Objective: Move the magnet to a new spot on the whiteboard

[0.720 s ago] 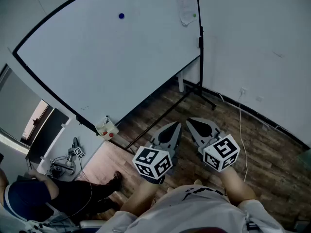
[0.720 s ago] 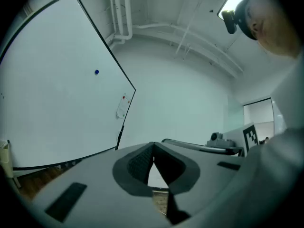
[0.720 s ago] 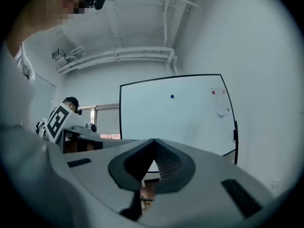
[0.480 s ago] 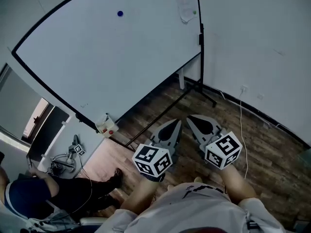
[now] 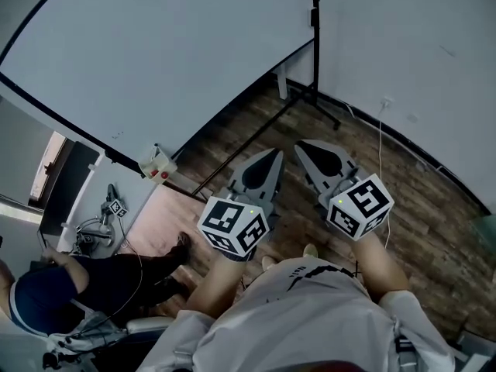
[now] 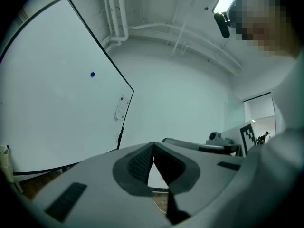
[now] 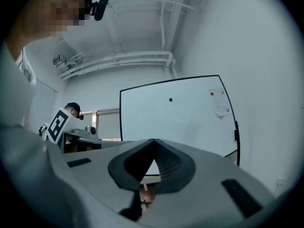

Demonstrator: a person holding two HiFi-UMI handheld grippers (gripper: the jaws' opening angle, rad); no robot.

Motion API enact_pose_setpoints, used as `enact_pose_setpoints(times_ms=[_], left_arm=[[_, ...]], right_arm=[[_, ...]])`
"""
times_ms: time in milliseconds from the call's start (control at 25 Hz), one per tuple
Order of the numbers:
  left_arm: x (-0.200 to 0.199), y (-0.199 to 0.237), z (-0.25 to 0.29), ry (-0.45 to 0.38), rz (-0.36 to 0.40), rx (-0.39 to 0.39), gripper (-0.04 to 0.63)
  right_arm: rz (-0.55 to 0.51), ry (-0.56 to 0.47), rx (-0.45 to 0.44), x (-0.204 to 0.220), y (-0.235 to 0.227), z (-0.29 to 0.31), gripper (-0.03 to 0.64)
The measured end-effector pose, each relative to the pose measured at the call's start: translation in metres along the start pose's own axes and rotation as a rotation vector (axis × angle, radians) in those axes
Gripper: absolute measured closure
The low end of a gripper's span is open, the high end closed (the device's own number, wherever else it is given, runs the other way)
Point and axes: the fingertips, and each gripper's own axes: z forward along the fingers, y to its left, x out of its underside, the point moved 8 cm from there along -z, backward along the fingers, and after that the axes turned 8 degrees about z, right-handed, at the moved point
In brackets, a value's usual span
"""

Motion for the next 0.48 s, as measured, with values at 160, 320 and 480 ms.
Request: enact_pose_setpoints(times_ms=[160,320,480], left_arm=[[0.000,-0.003,0.001,0.003,0.006,-0.009,0.583],[-0.002,-0.009,0.008,-0.009,0.014,-0.009,0.583],[-0.002,-0.012,0.012,-0.004,0.015,-0.008,0.583]], right_arm=[[-0.006,-0.002,-0.003,-0.002,-0.003,-0.003,0.607],[-0.019,-0.012,-0.007,-0.006,-0.009,-0.008,0.608],[-0.021,-0.022,-0.010,-0.010,-0.014,-0.010,0.608]])
